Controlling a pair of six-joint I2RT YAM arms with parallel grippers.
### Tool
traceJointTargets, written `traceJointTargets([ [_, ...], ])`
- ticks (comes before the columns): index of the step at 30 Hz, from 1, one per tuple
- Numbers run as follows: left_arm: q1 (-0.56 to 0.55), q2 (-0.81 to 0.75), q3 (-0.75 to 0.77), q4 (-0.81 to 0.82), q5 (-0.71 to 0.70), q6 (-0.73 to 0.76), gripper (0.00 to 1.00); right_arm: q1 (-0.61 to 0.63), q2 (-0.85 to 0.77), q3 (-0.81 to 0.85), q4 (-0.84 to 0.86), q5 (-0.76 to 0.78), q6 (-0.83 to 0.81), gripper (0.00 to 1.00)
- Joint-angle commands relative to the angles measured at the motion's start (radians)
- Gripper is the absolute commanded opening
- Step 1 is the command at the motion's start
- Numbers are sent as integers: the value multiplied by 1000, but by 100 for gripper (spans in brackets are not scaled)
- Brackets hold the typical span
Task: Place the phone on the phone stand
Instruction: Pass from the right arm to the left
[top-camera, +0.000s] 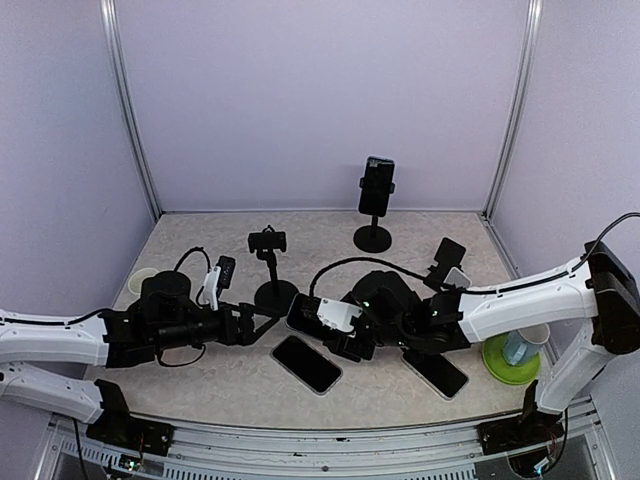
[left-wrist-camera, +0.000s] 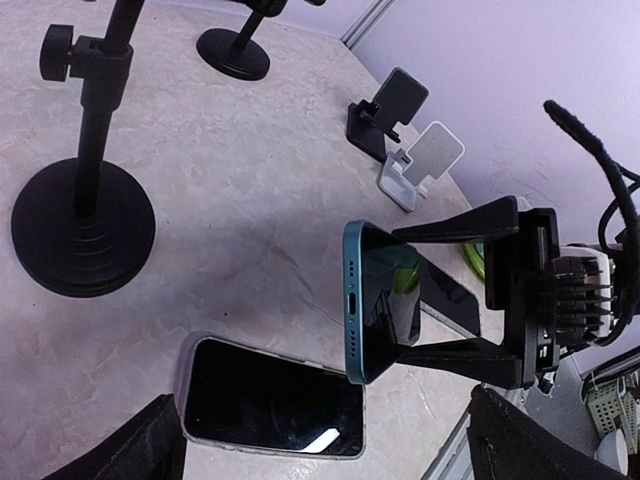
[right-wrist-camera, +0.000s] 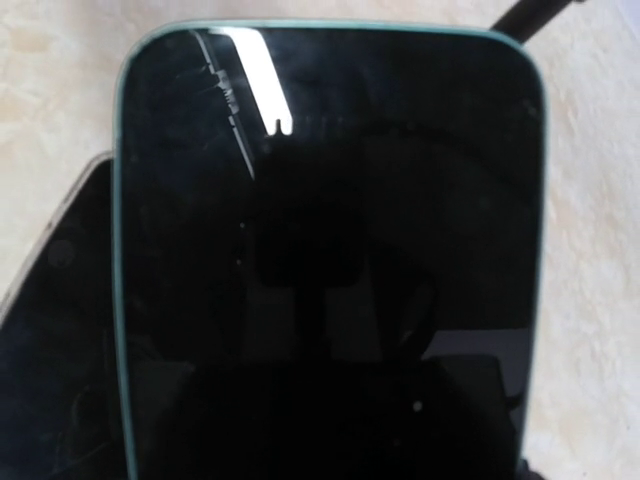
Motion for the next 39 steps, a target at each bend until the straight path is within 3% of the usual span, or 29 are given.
traceJointTargets([
  [1, -8, 32, 29, 72, 63, -17, 95, 27, -36, 2, 89, 30, -20, 42],
  [20, -19, 178, 57, 185, 197, -59, 73, 107, -8, -6, 152, 63, -74, 42],
  [39, -28, 233, 80, 207, 245, -58, 36, 164, 44, 7, 177, 197, -144, 42],
])
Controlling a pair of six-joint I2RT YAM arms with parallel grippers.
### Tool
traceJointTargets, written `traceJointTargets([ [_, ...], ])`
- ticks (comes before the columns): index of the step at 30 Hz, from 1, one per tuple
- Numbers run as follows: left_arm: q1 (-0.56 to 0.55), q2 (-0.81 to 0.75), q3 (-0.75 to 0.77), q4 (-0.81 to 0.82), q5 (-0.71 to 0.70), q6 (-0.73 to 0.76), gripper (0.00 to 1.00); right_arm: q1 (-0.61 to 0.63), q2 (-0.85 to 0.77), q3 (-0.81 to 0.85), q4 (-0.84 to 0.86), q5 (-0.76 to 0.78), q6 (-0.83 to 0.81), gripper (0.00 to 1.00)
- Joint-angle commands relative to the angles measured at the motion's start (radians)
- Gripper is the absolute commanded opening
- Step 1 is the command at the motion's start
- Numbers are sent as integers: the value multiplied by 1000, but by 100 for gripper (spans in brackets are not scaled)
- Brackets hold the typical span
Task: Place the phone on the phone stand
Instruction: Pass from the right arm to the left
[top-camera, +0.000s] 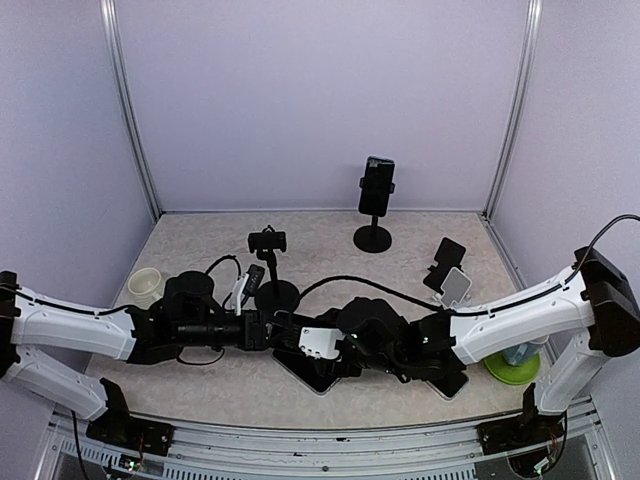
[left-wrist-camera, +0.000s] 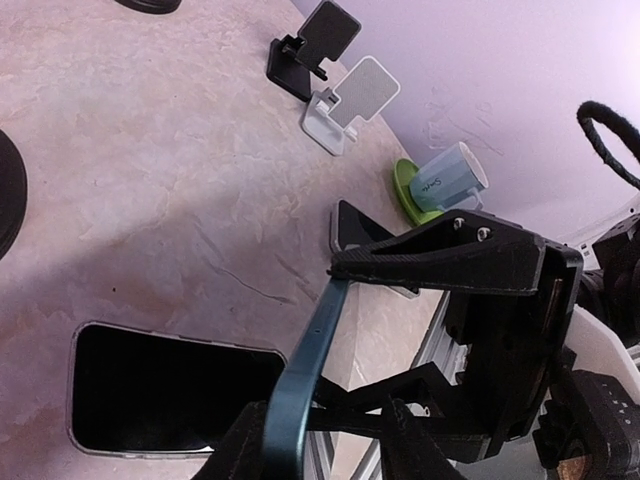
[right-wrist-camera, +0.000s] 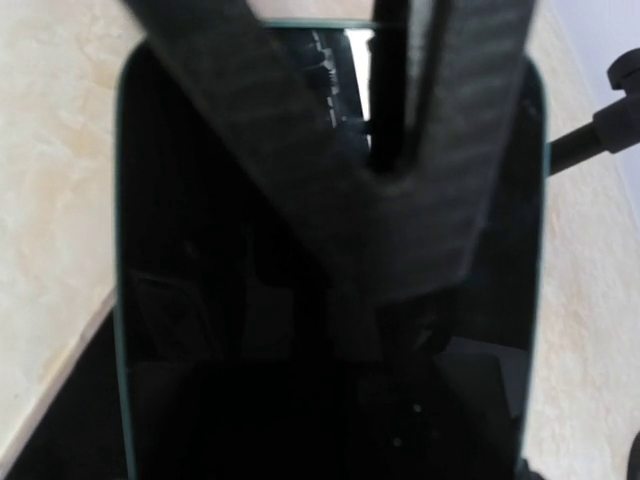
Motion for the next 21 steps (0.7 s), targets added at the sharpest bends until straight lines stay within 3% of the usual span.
traceJointTargets([
  [1, -10, 18, 41, 31, 26, 6, 33, 18, 7, 9, 82, 56, -19, 41],
  [14, -16, 60, 70, 30, 47, 12, 0, 37, -1, -2, 126, 121, -68, 41],
  [19, -19, 66, 77, 31, 48, 14, 0, 41, -6, -9, 139, 137, -83, 43],
  [21, -19, 69, 80, 29, 47, 15, 0, 41, -7, -9, 142, 145, -85, 48],
])
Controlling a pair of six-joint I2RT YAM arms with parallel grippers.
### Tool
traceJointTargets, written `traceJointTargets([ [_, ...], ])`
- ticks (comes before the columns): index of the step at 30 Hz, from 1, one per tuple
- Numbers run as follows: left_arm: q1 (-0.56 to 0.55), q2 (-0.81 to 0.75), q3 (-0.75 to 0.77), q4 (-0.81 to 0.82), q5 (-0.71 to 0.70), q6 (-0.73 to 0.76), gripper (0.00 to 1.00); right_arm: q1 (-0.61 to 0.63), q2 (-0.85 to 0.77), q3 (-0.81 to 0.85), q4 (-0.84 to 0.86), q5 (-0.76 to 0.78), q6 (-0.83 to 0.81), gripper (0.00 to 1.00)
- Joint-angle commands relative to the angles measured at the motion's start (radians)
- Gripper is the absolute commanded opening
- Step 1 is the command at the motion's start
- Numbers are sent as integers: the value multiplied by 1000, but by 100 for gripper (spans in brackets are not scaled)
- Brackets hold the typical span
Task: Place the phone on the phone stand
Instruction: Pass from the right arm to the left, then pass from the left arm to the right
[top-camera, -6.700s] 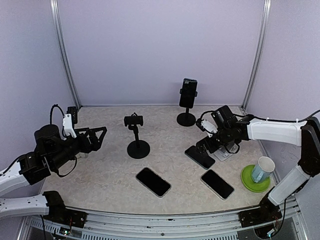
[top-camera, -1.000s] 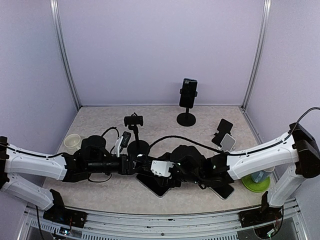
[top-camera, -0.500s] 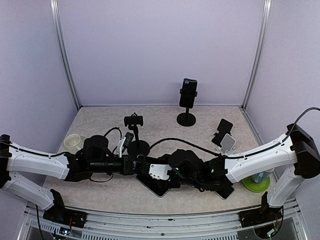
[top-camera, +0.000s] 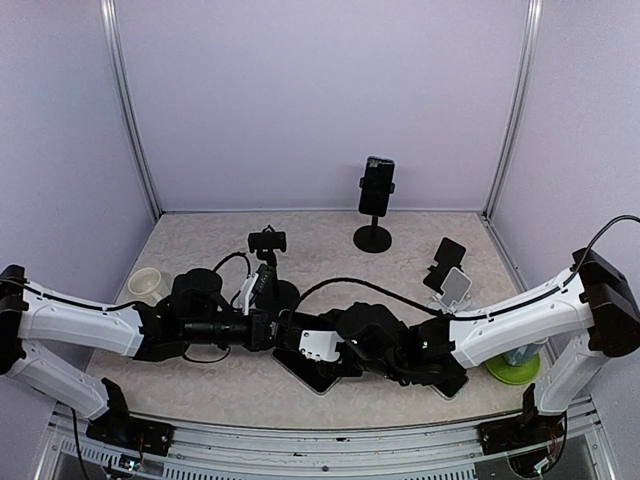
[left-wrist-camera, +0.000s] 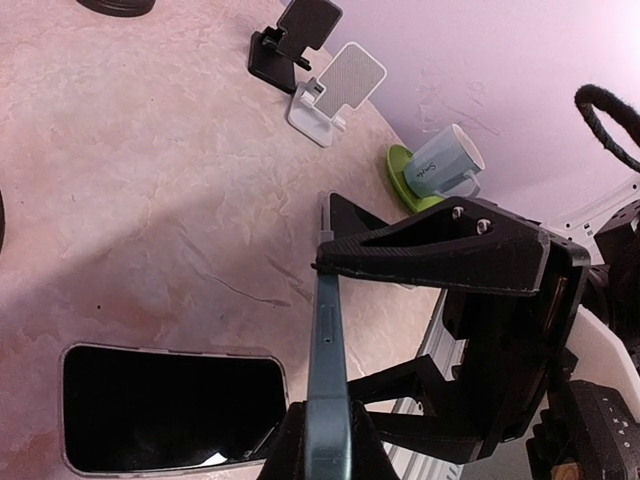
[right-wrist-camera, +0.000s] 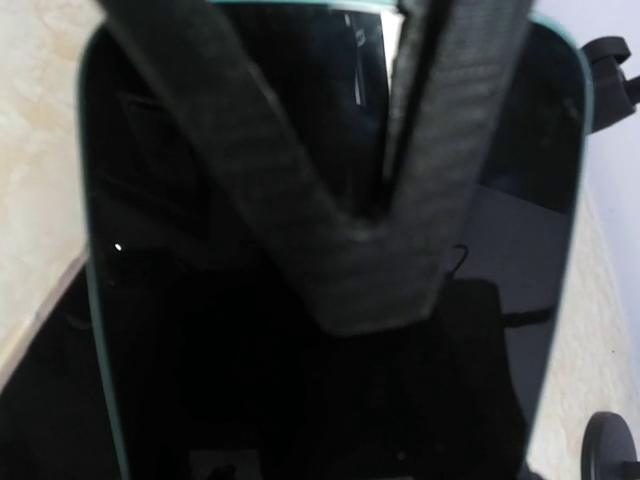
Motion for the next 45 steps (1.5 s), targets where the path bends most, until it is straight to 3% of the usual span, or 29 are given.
traceJointTargets([
  [1, -11, 8, 38, 22, 8, -31, 0, 21, -12, 5, 114, 54, -34, 52],
  [7, -12, -37, 30, 28, -29, -15, 0, 22, -17, 3, 111, 53, -20, 85],
  [14, -14, -125, -6, 51, -81, 5, 0, 21, -59, 7, 80, -30, 34, 99],
  [28, -37, -250, -90, 148, -112, 50, 0, -158, -366, -62, 91, -559, 343, 100],
  [34, -58, -300, -111, 199, -150, 89, 0, -289, -456, -130, 202, -765, 521, 100],
  [45, -107, -355, -119, 335, -212, 174, 0, -397, -439, -226, 509, -1033, 828, 100],
])
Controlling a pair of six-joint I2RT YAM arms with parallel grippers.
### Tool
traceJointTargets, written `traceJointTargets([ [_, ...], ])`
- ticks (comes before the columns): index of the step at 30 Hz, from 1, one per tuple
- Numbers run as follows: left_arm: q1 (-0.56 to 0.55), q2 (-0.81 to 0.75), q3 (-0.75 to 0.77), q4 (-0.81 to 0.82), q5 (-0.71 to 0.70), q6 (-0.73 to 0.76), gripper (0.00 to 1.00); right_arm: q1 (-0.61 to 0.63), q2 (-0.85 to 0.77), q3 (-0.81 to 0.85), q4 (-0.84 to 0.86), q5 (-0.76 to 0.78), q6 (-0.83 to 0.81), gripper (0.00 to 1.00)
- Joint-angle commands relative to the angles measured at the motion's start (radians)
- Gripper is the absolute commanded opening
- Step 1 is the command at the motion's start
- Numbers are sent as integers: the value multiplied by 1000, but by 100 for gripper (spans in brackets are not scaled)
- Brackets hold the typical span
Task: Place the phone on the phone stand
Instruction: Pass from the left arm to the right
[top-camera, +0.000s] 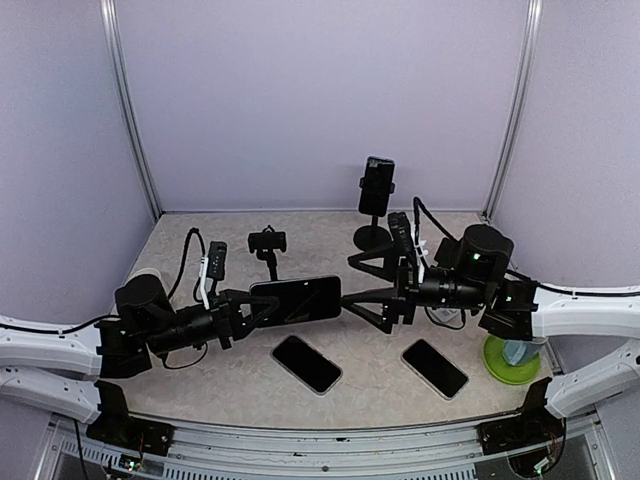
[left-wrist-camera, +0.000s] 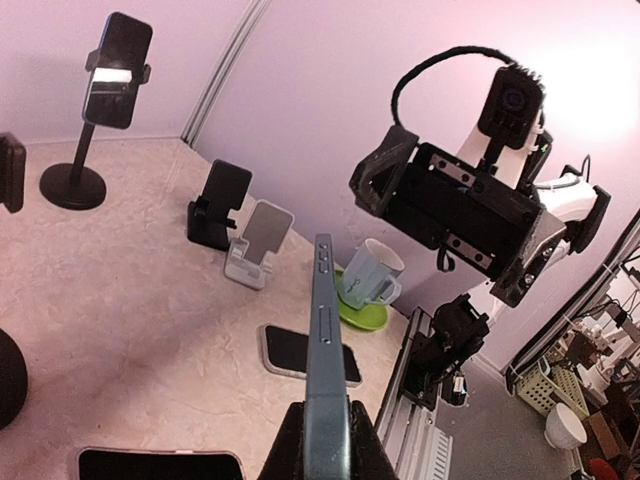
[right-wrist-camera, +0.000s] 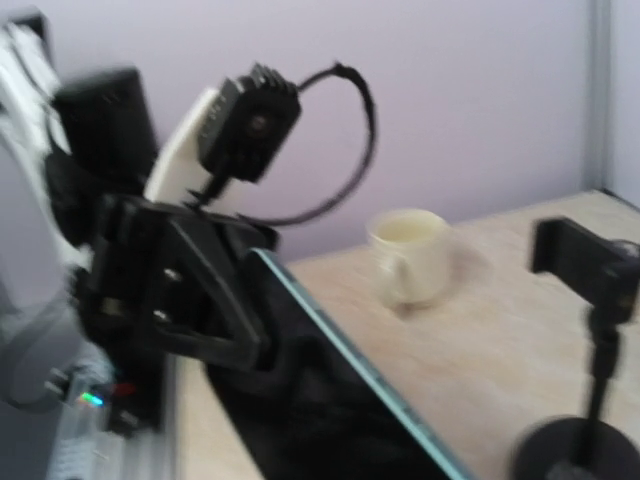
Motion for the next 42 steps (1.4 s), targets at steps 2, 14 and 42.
traceJointTargets([
  [2, -40, -46, -2, 182, -64, 86, 0, -38, 31, -54, 274, -176, 227, 99],
  [14, -118, -15, -32, 395, -134, 193, 0, -46, 183, -85, 641, -255, 537, 92],
  [42, -217, 441, 71, 877, -362, 302, 0, -24, 315, -46, 948, -236, 719, 75],
])
